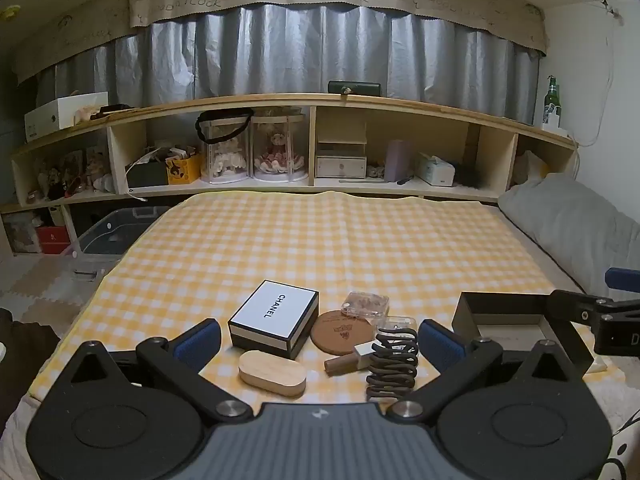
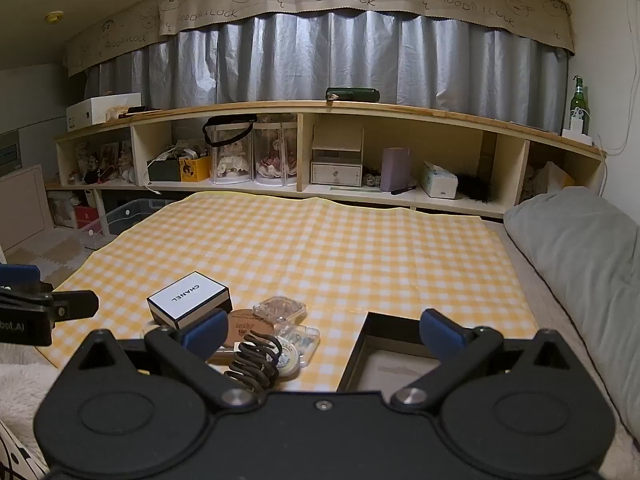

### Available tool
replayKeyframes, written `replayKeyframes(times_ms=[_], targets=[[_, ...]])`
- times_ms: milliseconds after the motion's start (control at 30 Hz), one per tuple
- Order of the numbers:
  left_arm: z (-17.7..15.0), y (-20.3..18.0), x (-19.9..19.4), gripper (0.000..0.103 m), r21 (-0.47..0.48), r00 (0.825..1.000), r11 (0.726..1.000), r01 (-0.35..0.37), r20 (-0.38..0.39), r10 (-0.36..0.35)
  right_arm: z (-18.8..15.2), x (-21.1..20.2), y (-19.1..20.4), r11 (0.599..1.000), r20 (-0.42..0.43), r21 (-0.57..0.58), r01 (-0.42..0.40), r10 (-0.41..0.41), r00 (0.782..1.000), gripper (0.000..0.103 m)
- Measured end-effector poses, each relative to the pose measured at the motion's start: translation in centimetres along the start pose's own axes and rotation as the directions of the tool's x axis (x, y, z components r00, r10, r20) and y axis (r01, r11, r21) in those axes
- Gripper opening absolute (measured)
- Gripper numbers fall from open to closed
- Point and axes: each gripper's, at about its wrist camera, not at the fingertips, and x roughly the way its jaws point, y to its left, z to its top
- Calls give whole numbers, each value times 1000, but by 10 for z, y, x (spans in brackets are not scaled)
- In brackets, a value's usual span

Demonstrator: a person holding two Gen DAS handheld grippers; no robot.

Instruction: Organize rigid objects

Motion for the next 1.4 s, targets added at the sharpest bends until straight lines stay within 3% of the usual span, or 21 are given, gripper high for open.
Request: replayKeyframes(times_ms=[1400], targets=[[0,0,0,103,4,1000,1000,-6,1,6,2,-1,1,1000,-5,3,-1,1,1000,103]])
